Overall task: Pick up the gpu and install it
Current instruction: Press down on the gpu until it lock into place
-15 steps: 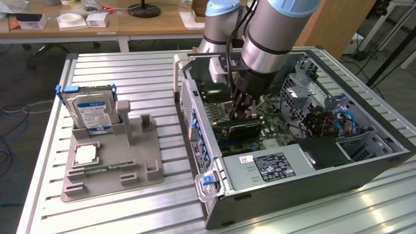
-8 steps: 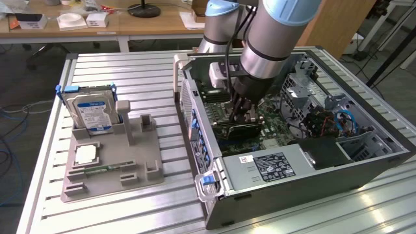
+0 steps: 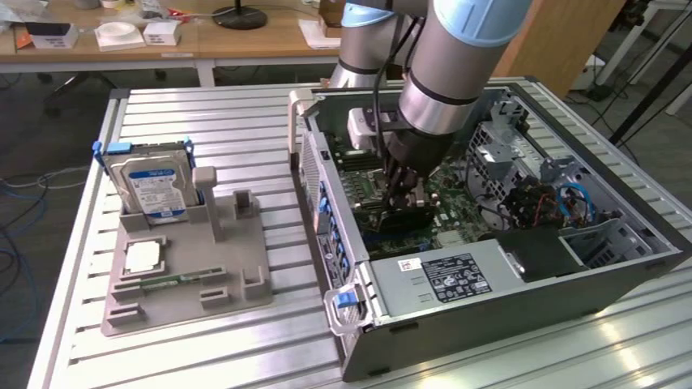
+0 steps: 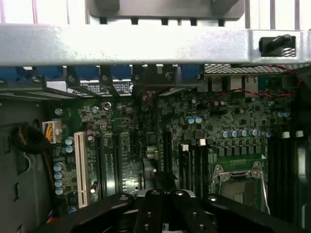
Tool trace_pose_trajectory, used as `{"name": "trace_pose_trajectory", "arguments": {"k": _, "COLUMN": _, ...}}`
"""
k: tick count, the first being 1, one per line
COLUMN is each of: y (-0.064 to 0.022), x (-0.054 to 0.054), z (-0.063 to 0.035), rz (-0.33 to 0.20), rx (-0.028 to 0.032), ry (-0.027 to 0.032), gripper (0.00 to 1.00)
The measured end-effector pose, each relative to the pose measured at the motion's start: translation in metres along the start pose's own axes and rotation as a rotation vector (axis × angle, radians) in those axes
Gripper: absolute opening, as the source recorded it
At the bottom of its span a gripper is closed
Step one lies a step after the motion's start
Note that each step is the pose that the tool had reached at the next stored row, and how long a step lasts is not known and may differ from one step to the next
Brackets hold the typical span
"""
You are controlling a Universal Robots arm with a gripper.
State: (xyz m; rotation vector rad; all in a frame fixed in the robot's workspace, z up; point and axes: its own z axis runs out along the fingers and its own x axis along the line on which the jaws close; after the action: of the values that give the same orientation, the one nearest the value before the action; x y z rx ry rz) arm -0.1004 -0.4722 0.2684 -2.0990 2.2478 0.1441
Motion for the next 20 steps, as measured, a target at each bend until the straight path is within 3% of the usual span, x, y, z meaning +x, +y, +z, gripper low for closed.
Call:
{"name": "trace_pose_trajectory", "arguments": {"k": 1, "y": 0.0000, "x": 0.0001, "z": 0.0002, "rz": 0.000, "rx": -0.0002, "ry": 0.0023, "gripper": 0.11}}
{"name": "trace_pose_trajectory", "arguments": {"k": 14, "y": -0.0002, "x": 0.0006, "z": 0.0061, "rz": 0.001, "rx": 0.0001, "ry": 0.0003, "gripper": 0.11}}
{"name": "trace_pose_trajectory", "arguments": {"k": 17, "y": -0.0003, "x": 0.0011, "z": 0.0089, "rz": 0.001, "rx": -0.0007, "ry": 0.0023, "gripper": 0.11}}
{"name": "trace_pose_trajectory", "arguments": {"k": 20, "y": -0.0003, "x": 0.0006, "z": 0.0074, "rz": 0.001, "rx": 0.0003, "ry": -0.0011, "gripper": 0.11}}
